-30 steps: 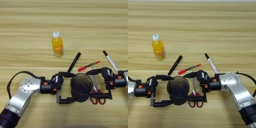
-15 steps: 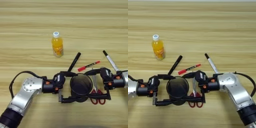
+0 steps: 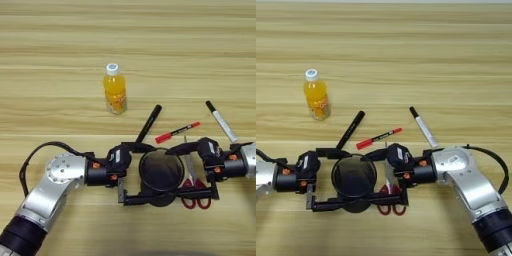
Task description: Move the objects on the table
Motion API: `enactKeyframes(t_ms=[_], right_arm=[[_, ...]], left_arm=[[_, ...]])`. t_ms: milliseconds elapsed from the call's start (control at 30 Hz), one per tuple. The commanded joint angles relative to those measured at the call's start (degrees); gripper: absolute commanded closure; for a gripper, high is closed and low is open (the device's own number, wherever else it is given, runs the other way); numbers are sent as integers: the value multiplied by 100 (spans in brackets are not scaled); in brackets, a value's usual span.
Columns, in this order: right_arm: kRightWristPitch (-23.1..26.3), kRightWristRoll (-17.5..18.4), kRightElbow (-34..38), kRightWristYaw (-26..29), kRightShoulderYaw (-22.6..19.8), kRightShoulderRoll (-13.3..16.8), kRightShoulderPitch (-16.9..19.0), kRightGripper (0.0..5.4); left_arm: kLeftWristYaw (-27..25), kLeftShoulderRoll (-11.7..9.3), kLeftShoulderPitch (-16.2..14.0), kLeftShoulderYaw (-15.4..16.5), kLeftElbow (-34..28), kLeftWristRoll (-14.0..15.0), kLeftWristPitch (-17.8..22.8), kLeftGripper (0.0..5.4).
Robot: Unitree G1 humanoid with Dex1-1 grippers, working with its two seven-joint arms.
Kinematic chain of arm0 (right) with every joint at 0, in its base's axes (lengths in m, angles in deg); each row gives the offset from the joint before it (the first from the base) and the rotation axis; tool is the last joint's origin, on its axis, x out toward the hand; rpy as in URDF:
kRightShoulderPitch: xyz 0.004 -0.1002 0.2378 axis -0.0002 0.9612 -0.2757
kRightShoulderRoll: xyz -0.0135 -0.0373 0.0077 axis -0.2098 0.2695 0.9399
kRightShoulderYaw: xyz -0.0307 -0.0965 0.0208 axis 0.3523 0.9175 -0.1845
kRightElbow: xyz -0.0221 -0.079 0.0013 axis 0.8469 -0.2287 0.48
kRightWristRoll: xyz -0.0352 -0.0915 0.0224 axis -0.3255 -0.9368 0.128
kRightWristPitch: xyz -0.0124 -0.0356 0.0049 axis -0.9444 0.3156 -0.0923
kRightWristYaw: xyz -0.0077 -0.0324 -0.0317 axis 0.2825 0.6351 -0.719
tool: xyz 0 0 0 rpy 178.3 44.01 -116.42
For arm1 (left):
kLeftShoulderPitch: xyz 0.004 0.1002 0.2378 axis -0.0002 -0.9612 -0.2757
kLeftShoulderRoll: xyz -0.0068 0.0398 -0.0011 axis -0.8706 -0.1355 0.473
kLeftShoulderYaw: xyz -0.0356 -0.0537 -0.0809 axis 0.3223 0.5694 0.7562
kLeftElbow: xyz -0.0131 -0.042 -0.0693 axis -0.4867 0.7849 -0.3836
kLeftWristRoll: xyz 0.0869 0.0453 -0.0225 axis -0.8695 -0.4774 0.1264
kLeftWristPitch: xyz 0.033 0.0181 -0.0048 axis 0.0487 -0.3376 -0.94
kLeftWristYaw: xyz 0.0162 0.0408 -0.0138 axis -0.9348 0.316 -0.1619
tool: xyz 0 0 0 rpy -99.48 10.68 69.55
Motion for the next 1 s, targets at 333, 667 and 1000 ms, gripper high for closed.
enactKeyframes(t_ms=[333, 667, 1000], right_arm=[[-39, -34, 62, -18, 1, -17, -91, 115], [-18, -15, 83, -19, -1, -44, -128, 115], [-55, 3, -150, -157, -8, -443, -540, 163]], left_arm=[[-13, -1, 91, -3, 45, -74, -55, 0], [9, -16, 92, 28, 13, -69, -61, 0], [101, -193, 242, 436, 92, -40, -94, 0]])
